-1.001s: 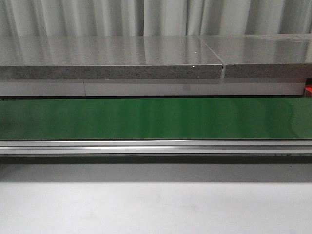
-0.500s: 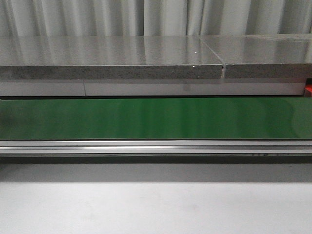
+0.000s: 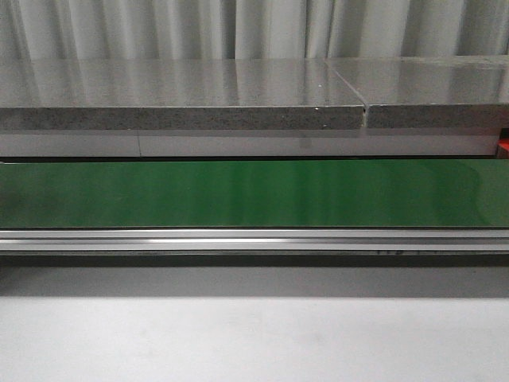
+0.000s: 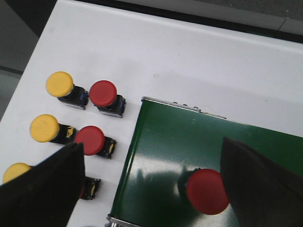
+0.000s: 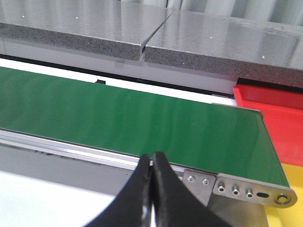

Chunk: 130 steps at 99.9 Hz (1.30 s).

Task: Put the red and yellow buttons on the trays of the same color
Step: 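Carry the red button onto the green belt and open the left gripper, then move the left gripper to a yellow push-button and grasp it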

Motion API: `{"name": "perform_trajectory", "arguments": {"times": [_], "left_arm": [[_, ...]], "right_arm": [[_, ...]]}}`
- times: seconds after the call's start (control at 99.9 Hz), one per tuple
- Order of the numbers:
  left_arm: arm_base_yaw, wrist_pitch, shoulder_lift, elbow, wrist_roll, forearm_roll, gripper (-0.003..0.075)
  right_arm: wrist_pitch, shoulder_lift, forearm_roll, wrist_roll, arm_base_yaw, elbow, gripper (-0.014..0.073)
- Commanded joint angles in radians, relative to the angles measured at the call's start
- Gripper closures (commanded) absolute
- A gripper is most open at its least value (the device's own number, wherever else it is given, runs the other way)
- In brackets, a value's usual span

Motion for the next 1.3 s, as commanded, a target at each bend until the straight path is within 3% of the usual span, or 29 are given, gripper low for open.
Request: {"name": "perform_trajectory", "arguments": {"times": [0.0,0.41,0.691,0.971,1.291], "left_arm": [[0.025,-0.021,-0.069,-0.013,-0.005,0.017,0.0155],[0.275,-0.030,-0.240,0.245,-0.033,0.010,0.0155],[0.445,-0.116,-0.257,0.403,-0.033,-0.031,0.0155],[0.531,-0.178,-0.214,0.437,-0.033,-0.039,0.0155],[0.555,-0.253,-0.029,0.436,-0.033,-0.058,0.0155]], "right_arm": [[-0.082,-0.015,-0.010,-0.006,-0.001,-0.009,0.0661],[-0.082,-0.015,-0.010,-0.006,-0.001,-0.009,0.0661],[-0.082,-0.015,-0.010,-0.006,-0.001,-0.009,0.0661],[-0.082,-0.015,-0.010,-0.006,-0.001,-0.009,0.0661],[-0.082,-0.015,-0.010,-0.006,-0.001,-0.009,0.0661]]}}
